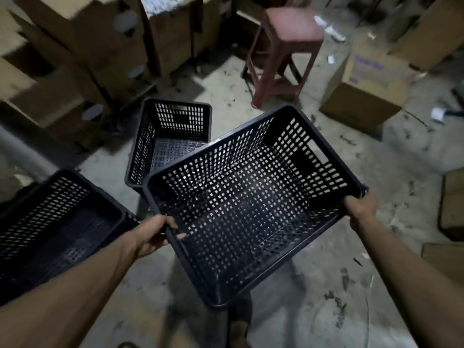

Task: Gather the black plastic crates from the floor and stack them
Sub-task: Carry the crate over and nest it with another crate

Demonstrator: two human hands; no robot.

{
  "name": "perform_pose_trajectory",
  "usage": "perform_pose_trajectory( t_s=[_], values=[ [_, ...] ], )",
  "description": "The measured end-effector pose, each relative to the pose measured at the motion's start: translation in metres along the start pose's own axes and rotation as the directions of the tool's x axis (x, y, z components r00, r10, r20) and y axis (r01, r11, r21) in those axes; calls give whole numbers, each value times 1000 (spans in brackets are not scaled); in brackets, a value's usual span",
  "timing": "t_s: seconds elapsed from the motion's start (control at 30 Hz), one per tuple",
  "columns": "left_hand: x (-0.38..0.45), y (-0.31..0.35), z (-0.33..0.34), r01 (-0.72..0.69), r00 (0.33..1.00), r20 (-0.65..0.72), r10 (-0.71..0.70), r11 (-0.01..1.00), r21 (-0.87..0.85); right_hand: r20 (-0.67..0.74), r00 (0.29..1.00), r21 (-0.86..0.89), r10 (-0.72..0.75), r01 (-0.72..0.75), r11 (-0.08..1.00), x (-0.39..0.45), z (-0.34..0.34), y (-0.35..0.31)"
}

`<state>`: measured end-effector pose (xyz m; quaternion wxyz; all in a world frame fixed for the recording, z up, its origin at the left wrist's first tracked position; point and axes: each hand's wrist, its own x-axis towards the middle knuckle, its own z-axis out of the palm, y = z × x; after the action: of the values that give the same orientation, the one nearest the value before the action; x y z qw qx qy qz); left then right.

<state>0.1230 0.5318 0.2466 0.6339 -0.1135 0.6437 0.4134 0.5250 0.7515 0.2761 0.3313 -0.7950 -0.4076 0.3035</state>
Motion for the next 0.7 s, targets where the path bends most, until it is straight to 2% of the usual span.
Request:
perform_pose_trajectory(
  t_s=[0.13,0.2,0.33,0.4,0.5,0.6,0.7],
  values=[
    [-35,22,-29,15,1000,6,-16,998,57,-92,996,-42,-9,5,999,-34,-4,-25],
    [-45,29,-50,8,1000,-3,-8,997,75,-100,994,-147,-33,18,989,-55,-9,-35],
    [-62,50,-106,-80,994,-66,86,993,85,39,985,-418,-171,171,892,-105,-14,-58],
    [-69,63,-141,-188,974,-109,196,979,78,116,968,-416,-221,250,874,-138,-8,-74],
    [-88,84,-199,-346,907,-218,360,933,100,224,931,-326,-287,349,879,-192,21,-100],
    [-101,96,-255,-452,781,-326,533,842,294,299,908,-295,-294,381,876,-231,57,-122],
    [-113,97,-310,-490,730,-389,561,827,274,356,884,-273,-303,408,871,-269,105,-139]
  ],
)
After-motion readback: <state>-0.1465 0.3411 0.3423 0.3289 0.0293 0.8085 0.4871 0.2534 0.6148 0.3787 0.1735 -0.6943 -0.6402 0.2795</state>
